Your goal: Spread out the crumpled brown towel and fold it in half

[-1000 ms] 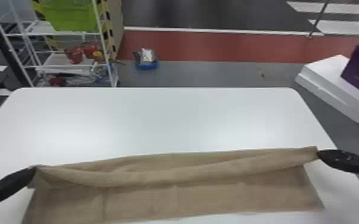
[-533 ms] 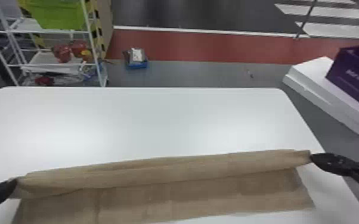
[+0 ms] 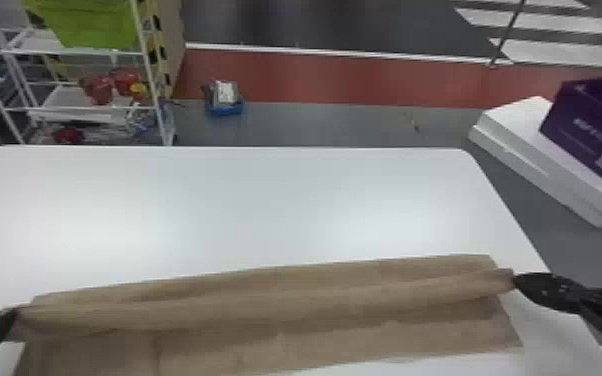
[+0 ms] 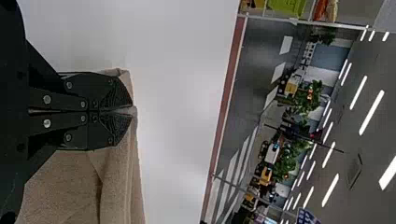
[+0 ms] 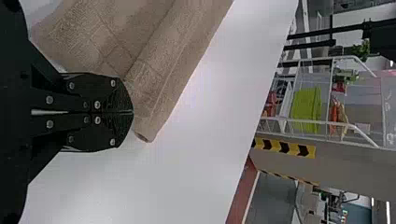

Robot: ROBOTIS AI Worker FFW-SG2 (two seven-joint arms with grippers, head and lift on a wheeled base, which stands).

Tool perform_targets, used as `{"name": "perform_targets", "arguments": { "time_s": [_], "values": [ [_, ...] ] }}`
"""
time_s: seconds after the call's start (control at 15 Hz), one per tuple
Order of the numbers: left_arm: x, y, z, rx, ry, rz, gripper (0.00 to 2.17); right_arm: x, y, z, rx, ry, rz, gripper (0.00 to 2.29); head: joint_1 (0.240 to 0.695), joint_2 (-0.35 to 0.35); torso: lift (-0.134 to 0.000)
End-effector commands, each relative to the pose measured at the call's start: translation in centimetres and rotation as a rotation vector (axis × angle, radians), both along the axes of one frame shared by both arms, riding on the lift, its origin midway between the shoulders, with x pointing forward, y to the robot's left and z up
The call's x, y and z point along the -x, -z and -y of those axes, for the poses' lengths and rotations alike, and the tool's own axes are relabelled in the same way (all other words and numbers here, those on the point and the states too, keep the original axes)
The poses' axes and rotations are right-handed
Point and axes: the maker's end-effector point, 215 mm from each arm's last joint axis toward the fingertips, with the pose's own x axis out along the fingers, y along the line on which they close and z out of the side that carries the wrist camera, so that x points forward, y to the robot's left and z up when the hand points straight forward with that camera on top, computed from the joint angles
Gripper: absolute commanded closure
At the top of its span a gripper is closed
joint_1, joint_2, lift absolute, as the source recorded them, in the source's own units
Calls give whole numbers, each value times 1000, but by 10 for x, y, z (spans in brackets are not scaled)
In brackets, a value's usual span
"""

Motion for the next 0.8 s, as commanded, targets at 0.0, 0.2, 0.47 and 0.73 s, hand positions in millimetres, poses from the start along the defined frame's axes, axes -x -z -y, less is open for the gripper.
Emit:
{"name": "perform_targets", "arguments": {
  "time_s": [0.0, 0.2, 0.47, 0.73],
  "values": [
    [4, 3, 1, 12, 9, 0, 1166, 7, 4, 2, 14, -7, 5, 1156, 695, -112, -123],
    [11, 11, -4, 21, 18, 3, 1072, 20, 2, 10, 31, -15, 49, 876, 695, -121, -123],
    [21, 13, -13, 19, 25, 16, 815, 39, -8, 31, -6, 30, 102, 296, 695, -135, -123],
    [27, 6, -35, -7, -13, 21, 623, 53, -37, 60, -30, 99, 150, 194, 695, -159, -123]
  ]
}}
